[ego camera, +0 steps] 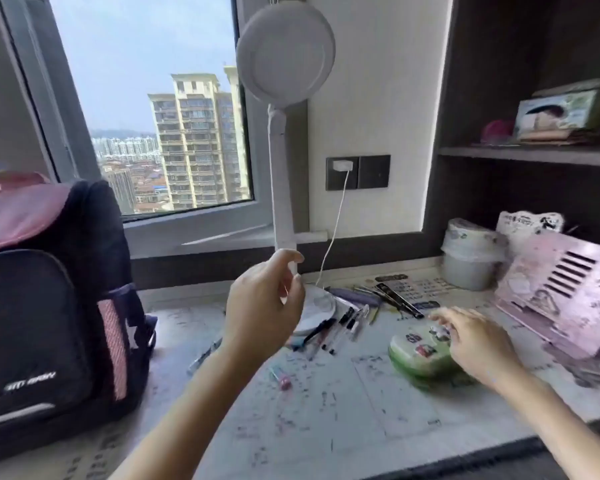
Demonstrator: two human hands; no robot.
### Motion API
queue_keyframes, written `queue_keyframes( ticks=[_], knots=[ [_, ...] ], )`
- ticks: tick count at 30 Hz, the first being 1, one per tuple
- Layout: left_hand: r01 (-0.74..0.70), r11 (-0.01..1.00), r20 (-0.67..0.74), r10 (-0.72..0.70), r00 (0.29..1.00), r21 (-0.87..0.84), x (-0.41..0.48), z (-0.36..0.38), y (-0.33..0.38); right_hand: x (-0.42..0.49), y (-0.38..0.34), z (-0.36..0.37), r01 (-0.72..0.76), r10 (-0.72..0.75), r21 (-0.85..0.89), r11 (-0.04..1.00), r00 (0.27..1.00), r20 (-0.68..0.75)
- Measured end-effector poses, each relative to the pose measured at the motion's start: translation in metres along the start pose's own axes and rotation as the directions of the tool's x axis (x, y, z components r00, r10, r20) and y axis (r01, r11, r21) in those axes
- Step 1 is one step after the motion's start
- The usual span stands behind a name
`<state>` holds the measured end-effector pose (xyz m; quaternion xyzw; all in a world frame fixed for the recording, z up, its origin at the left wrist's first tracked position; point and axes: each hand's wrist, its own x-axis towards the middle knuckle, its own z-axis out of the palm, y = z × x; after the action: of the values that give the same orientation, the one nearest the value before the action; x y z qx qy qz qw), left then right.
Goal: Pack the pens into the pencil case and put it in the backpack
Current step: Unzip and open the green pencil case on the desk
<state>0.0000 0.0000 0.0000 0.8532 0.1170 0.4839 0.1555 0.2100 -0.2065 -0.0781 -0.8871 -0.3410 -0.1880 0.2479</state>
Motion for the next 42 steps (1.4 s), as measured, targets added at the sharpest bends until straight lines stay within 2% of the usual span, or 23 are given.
queue_keyframes(
  ticks=[2, 4, 8, 11, 14, 16, 17, 19, 21, 24, 25, 26, 28, 29, 31, 35, 38, 40, 42],
  knots=[
    [-0.015, 0.999, 0.039, 0.013, 0.999, 0.032, -0.012, 0.001, 0.003, -0.012, 0.007, -0.002, -0.042, 0.065, -0.132, 0.990, 0.982, 0.180],
    [-0.015, 0.999, 0.060, 0.013, 0.998, 0.039, -0.023, 0.005, -0.001, -0.020, 0.018, 0.001, -0.031, 0.111, -0.259, 0.965, 0.948, 0.298],
    [-0.018, 0.998, 0.154, 0.009, 0.988, 0.057, -0.040, 0.024, -0.012, -0.014, 0.025, 0.016, 0.133, 0.102, -0.446, 0.885, 0.880, 0.464],
    [0.004, 0.999, 0.261, -0.017, 0.965, 0.051, -0.043, 0.037, -0.023, 0.015, 0.028, 0.023, 0.245, 0.092, -0.466, 0.850, 0.803, 0.589],
    [0.072, 0.997, 0.389, -0.070, 0.919, 0.009, -0.048, 0.052, -0.037, 0.043, 0.032, 0.037, 0.349, 0.122, -0.464, 0.814, 0.678, 0.725],
    [0.157, 0.987, 0.464, -0.118, 0.878, -0.045, -0.052, 0.059, -0.045, 0.055, 0.032, 0.041, 0.384, 0.125, -0.422, 0.821, 0.600, 0.790],
    [0.225, 0.970, 0.498, -0.151, 0.854, -0.091, -0.055, 0.062, -0.048, 0.058, 0.032, 0.041, 0.384, 0.107, -0.392, 0.836, 0.585, 0.804],
    [0.427, 0.880, 0.559, -0.250, 0.791, -0.210, -0.059, 0.072, -0.053, 0.061, 0.029, 0.038, 0.330, 0.057, -0.308, 0.893, 0.595, 0.802],
    [0.610, 0.729, 0.597, -0.349, 0.722, -0.312, -0.063, 0.083, -0.056, 0.054, 0.018, 0.036, 0.209, 0.005, -0.173, 0.963, 0.624, 0.782],
    [0.751, 0.536, 0.666, -0.402, 0.628, -0.385, -0.071, 0.099, -0.058, 0.038, -0.020, 0.035, -0.096, -0.010, 0.118, 0.988, 0.734, 0.679],
    [0.784, 0.484, 0.715, -0.379, 0.588, -0.388, -0.073, 0.105, -0.055, 0.035, -0.036, 0.035, -0.231, 0.011, 0.260, 0.938, 0.767, 0.642],
    [0.816, 0.430, 0.766, -0.343, 0.544, -0.386, -0.074, 0.111, -0.052, 0.034, -0.051, 0.036, -0.370, 0.042, 0.410, 0.834, 0.783, 0.621],
    [0.866, 0.279, 0.838, -0.255, 0.483, -0.415, -0.075, 0.119, -0.044, 0.035, -0.080, 0.040, -0.580, 0.095, 0.585, 0.568, 0.752, 0.653],
    [0.874, 0.195, 0.849, -0.220, 0.480, -0.444, -0.074, 0.123, -0.041, 0.034, -0.092, 0.042, -0.636, 0.099, 0.614, 0.467, 0.728, 0.678],
    [0.863, 0.090, 0.835, -0.220, 0.504, -0.497, -0.071, 0.122, -0.040, 0.030, -0.113, 0.050, -0.673, 0.080, 0.649, 0.355, 0.713, 0.697],
    [0.857, 0.023, 0.807, -0.324, 0.493, -0.515, -0.067, 0.109, -0.052, 0.020, -0.126, 0.058, -0.606, -0.046, 0.701, 0.376, 0.743, 0.667],
    [0.805, -0.163, 0.795, -0.353, 0.493, -0.571, -0.061, 0.091, -0.059, 0.002, -0.117, 0.062, -0.599, -0.058, 0.709, 0.372, 0.747, 0.662],
    [0.750, -0.265, 0.773, -0.416, 0.478, -0.606, -0.058, 0.087, -0.063, -0.017, -0.111, 0.067, -0.620, -0.068, 0.689, 0.375, 0.723, 0.687],
    [0.709, -0.307, 0.738, -0.512, 0.440, -0.635, -0.057, 0.089, -0.068, -0.034, -0.112, 0.067, -0.676, -0.084, 0.680, 0.284, 0.689, 0.720]
  ],
)
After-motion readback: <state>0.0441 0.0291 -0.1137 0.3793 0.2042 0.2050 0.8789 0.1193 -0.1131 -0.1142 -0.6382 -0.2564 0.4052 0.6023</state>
